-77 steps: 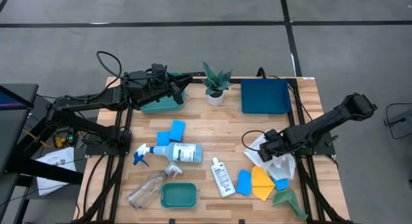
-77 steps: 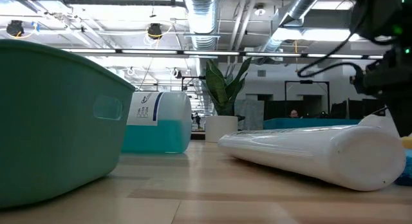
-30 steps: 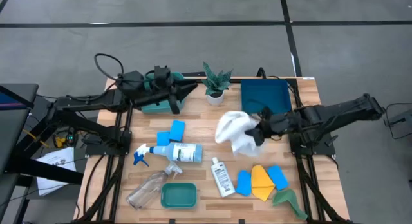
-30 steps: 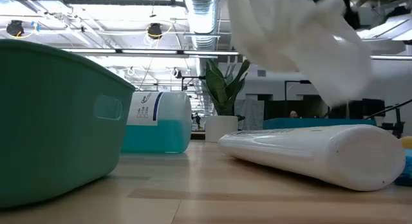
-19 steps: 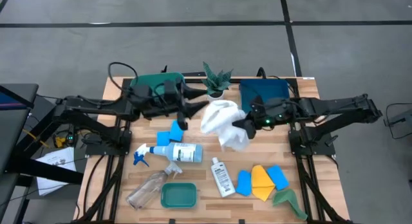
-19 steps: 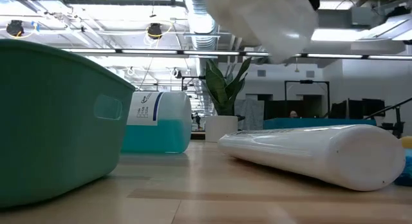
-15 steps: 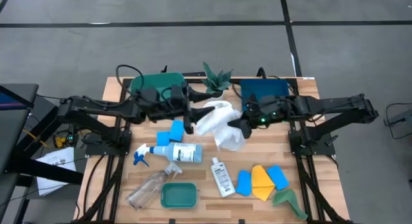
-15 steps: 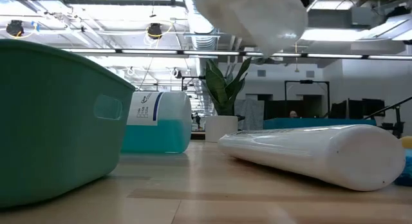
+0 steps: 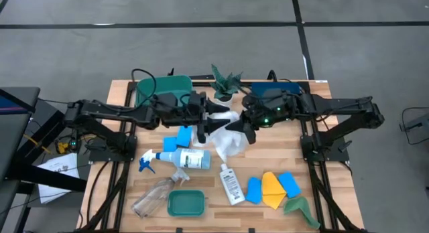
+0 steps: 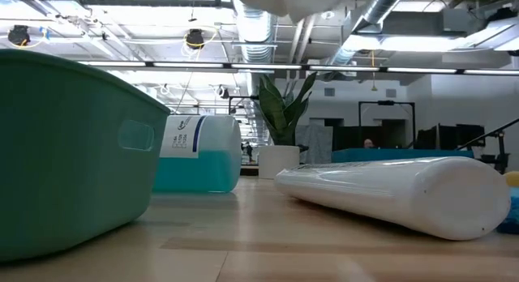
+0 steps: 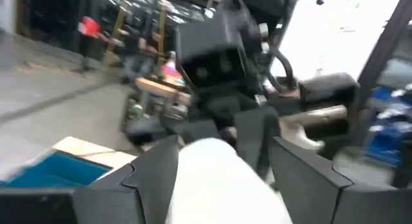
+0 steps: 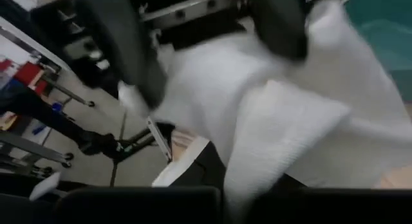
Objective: Pick & Place Kitchen Items
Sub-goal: Put the white microfiber cloth into the top green bin
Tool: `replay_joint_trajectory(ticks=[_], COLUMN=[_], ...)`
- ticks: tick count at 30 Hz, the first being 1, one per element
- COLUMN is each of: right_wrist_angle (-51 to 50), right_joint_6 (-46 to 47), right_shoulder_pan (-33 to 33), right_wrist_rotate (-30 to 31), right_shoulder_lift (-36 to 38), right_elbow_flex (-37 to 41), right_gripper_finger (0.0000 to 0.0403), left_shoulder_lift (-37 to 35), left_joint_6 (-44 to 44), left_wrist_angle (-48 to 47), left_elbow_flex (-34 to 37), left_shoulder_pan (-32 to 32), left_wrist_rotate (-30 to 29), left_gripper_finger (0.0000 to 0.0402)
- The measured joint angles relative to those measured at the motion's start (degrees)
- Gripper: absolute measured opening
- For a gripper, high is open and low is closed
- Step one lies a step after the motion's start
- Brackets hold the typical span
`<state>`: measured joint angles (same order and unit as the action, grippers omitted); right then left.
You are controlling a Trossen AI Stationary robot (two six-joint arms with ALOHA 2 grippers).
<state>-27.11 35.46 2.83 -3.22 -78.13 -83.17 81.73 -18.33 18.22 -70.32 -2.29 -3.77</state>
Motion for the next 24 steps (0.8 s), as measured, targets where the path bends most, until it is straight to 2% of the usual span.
replay_joint_trajectory(ticks=[6,15,24], right_wrist_angle=[-0.5,0.2,6.4], right_joint_6=[-1.0,-1.7,-2.0], right_shoulder_pan=[-1.8,-2.6,-2.6], right_wrist_rotate=[0.0,0.0,-0.6], right_shoulder_lift=[0.3,0.2,0.2], right_elbow_flex=[-1.2,-3.8,-4.4], right_gripper_finger=[0.0000,0.0000,0.0000], left_shoulder_lift=[0.1,0.1,0.1], left_joint_6=[-1.5,-1.5,-0.3], left_wrist_angle=[-2.7,-4.8,-5.8], left_elbow_flex=[0.0,0.0,0.0], left_shoulder_pan=[0.0,0.0,-0.2], left_wrist_rotate=[0.8,0.8,1.9], left_gripper_finger=[0.0258,0.0260,0.0252])
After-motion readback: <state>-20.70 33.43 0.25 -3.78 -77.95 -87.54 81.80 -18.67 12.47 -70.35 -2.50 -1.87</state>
